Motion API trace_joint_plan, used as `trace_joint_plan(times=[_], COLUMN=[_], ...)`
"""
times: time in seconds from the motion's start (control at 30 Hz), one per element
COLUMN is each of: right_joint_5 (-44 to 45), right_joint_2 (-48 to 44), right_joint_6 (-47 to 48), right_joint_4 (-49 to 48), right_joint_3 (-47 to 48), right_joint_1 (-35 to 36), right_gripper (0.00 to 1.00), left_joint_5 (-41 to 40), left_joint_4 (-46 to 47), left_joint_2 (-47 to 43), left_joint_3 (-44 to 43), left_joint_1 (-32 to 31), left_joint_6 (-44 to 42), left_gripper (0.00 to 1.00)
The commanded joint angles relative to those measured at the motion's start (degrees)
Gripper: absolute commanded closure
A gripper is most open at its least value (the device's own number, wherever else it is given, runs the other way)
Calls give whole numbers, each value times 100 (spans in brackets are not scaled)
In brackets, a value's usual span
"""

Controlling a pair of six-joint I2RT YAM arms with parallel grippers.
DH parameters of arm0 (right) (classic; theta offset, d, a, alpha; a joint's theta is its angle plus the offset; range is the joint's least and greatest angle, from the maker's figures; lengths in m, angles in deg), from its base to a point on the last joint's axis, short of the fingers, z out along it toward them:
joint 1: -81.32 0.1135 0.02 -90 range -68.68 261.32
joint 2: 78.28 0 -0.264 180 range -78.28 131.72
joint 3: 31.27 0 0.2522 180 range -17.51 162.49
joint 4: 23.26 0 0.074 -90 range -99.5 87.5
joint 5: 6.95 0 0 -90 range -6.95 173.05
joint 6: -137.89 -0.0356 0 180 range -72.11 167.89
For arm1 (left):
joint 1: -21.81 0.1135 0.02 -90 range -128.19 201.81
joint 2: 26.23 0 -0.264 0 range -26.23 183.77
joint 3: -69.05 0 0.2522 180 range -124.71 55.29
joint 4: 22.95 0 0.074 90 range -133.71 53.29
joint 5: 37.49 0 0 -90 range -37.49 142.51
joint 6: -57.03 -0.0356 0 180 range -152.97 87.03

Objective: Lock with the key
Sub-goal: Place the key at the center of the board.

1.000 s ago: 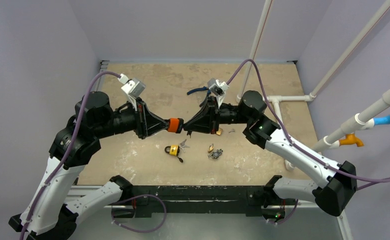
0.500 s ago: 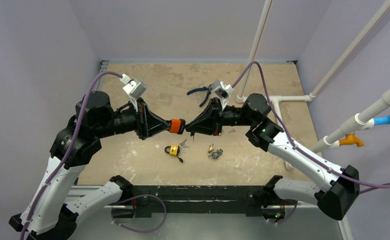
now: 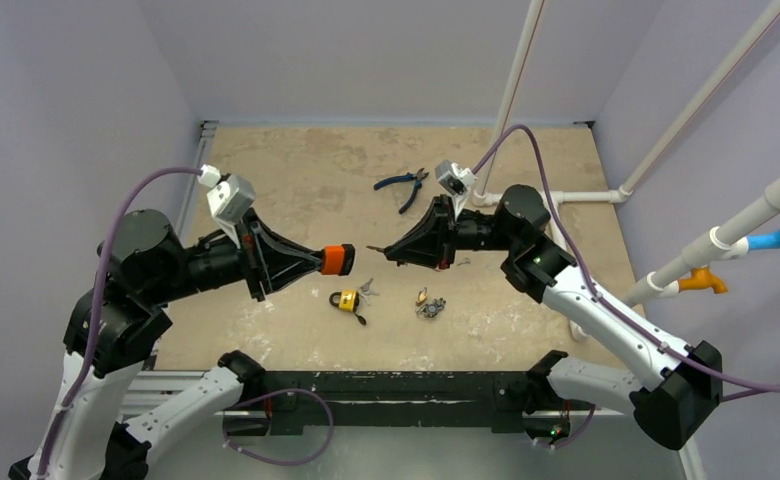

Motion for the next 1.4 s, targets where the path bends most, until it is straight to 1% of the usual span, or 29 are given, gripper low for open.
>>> trace_joint_plan(times=[0.0, 0.13, 0.27, 0.4, 0.5, 0.6, 0.67, 0.73, 0.8, 1.1, 1.2, 1.37], right_joint_5=[525, 1671, 2761, 3334, 3726, 4103, 4225, 4293, 4361, 4733, 4912, 4955], right_joint_2=[-107, 133, 439, 1031, 1457, 1872, 2162, 2450, 2701, 3775, 4044, 4432], right_joint_6=[254, 377, 106, -150, -257, -325, -336, -354, -367, -574, -597, -654], right_joint_4=[532, 1178, 1453, 1635, 1640, 1636, 1636, 1632, 1546, 1262, 1272, 1180], right_joint_3=[115, 342, 503, 731, 828, 877, 945, 992, 1016, 1398, 1519, 1626], right_joint_1=[-20, -17, -9, -8, 12, 49, 60, 82, 121, 345, 386, 446], right_gripper=[100, 100, 100, 100, 100, 100, 100, 100, 100, 100, 100, 100], left_joint_5=[-439, -1579, -2589, -3247, -3579, -3625, -3392, -2953, -2747, -2626, -2622, -2650], left_joint_4=[275, -361, -899, -999, -813, -494, -333, -53, 196, 671, 797, 930], left_joint_2=[74, 393, 834, 1324, 1797, 2245, 2606, 2910, 3213, 4746, 5056, 5457], left_joint_3=[-254, -449, -522, -270, -34, 198, 304, 478, 585, 569, 633, 644], left_joint_1=[30, 32, 26, 28, 27, 66, 193, 334, 441, 746, 802, 901], left_joint_6=[-123, -47, 83, 112, 152, 270, 449, 616, 708, 927, 952, 1072], left_gripper=[100, 100, 100, 100, 100, 100, 100, 100, 100, 100, 100, 100])
